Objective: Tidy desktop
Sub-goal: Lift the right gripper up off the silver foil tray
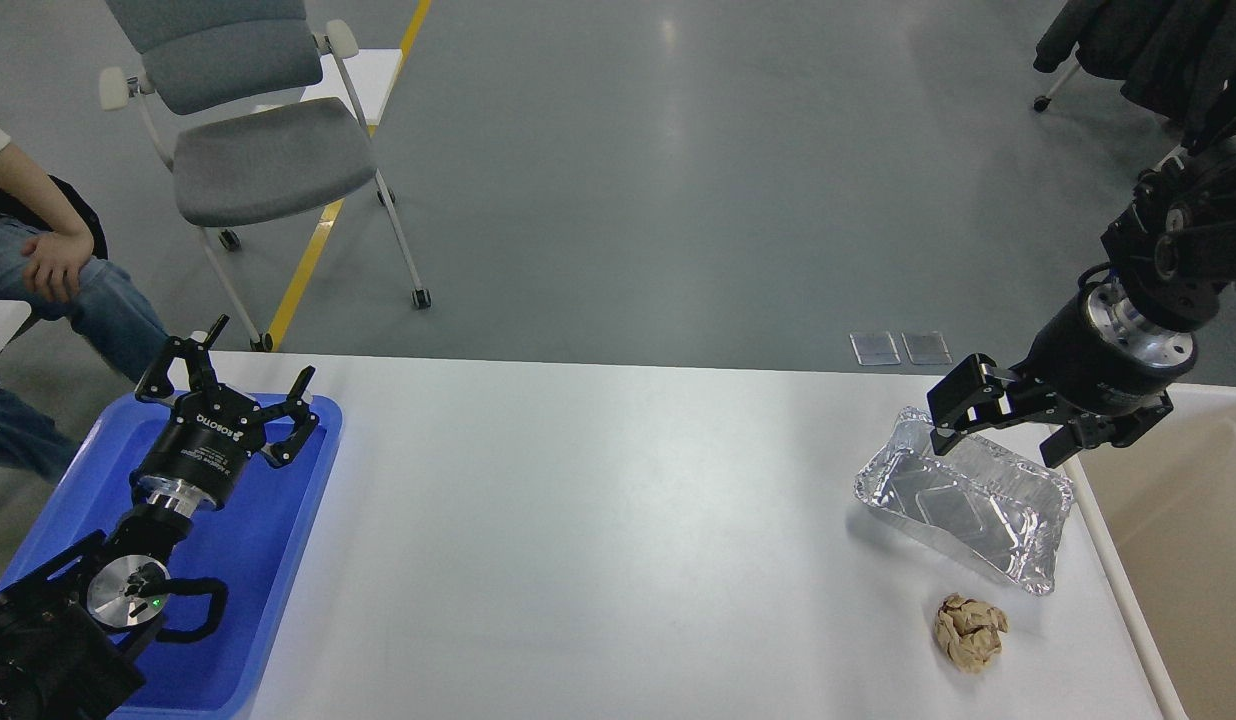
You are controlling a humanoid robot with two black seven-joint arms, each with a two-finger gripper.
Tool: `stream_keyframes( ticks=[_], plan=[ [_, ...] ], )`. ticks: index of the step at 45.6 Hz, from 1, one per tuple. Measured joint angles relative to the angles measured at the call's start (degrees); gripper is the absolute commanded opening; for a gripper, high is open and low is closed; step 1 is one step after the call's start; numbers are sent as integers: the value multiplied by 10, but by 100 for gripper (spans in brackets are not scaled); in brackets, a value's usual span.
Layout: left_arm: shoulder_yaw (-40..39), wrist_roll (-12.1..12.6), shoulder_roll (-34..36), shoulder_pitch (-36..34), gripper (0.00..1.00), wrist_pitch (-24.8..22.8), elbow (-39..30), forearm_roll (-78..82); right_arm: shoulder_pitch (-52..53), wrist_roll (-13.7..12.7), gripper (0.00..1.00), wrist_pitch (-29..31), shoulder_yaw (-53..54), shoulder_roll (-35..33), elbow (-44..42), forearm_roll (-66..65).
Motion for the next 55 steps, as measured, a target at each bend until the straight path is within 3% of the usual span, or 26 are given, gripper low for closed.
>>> stream_keyframes(
  ticks=[55],
  plan=[
    [1, 1, 0, 0, 99, 0, 0, 1, -6, 1, 100, -12, 27, 6, -13, -9]
  ],
)
